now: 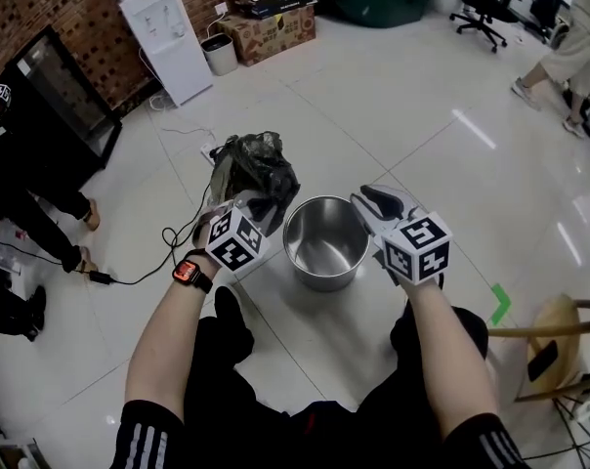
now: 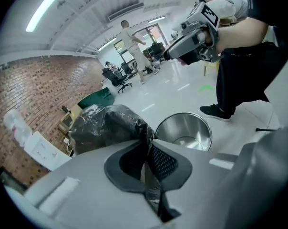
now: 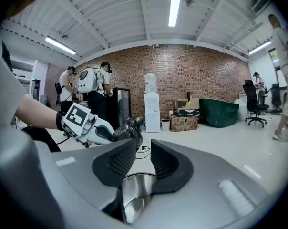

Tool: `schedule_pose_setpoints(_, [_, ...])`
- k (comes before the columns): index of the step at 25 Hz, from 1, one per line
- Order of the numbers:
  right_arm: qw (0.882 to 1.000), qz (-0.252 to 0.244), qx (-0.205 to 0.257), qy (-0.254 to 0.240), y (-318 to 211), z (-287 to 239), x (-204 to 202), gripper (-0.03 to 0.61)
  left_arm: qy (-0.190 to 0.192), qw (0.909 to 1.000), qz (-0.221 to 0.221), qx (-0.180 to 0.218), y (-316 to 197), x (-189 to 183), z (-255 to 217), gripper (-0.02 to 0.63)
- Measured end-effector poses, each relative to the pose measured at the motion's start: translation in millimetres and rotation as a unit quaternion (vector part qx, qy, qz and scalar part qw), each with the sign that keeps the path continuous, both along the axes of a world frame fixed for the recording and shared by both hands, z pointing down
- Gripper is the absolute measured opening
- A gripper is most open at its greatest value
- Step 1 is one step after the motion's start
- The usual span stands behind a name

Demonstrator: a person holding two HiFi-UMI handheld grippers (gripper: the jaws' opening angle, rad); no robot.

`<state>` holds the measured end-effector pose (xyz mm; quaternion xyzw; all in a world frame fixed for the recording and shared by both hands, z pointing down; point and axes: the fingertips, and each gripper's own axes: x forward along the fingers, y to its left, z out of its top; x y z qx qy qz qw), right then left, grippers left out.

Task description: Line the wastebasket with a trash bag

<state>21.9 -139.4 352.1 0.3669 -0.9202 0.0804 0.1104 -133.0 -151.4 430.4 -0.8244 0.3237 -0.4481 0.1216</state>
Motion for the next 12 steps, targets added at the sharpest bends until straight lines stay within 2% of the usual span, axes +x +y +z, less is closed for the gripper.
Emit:
schedule_pose_setpoints(7, [1.000, 0.016, 0.000, -0.005, -5.6, 0.2, 15.7, 0.106, -0.002, 0.9959, 0.076, -0.050, 29.5, 93.0, 57.1, 0.002])
schedule_pose_setpoints(12, [1.000, 0.020, 0.000, -0.013, -8.8, -3.1, 20.8, 0.106, -0.048, 0.9851, 0.119, -0.115, 47.2, 136.1, 125.6, 0.001])
